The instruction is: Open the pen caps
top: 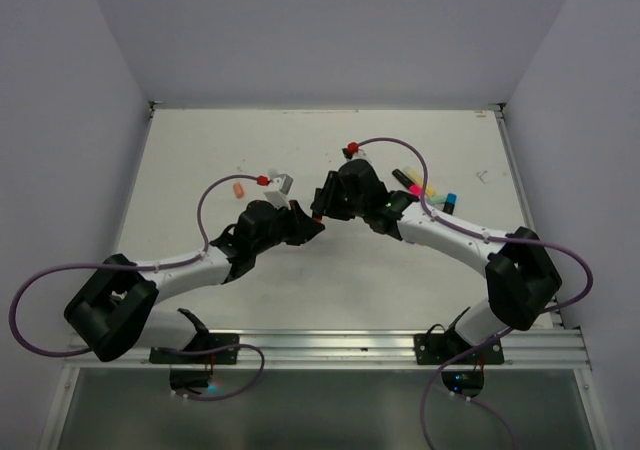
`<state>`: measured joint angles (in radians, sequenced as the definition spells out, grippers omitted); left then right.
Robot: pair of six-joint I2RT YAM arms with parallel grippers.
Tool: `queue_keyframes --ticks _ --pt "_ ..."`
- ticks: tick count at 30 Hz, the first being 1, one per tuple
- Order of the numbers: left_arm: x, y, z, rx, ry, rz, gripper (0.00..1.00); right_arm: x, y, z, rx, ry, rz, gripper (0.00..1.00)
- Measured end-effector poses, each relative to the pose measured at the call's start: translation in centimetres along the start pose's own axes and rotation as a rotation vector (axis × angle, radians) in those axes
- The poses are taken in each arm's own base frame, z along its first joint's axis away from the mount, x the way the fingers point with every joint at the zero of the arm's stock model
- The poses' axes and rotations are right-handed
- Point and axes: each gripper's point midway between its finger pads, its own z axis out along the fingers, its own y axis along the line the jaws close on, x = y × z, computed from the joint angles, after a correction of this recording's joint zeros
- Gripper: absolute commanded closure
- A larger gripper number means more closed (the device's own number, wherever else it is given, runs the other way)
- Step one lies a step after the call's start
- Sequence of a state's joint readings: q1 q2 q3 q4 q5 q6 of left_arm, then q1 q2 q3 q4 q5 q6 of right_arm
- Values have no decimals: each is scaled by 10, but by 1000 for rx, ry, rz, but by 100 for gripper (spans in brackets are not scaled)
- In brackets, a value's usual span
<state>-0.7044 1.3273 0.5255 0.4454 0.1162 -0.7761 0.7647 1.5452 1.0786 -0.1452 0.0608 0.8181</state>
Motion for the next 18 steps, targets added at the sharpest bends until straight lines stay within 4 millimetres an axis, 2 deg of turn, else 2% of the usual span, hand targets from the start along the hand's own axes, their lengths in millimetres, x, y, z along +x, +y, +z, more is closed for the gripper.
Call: queue_keyframes --ticks 4,5,6,7,18 --pt "-1 1 0 -4 -6 2 100 -1 2 1 -3 0 -9 67" --pt "-2 2 0 -8 -10 2 100 -2 3 3 -2 2 -12 69" --pt "-3 3 0 -14 -14 1 100 -2 3 4 -3 4 -15 81" --pt "-3 4 0 -19 -15 0 100 -2 4 7 -2 7 -15 99" --pt "-3 24 -2 -79 -49 -24 100 -1 5 29 17 -26 -4 100"
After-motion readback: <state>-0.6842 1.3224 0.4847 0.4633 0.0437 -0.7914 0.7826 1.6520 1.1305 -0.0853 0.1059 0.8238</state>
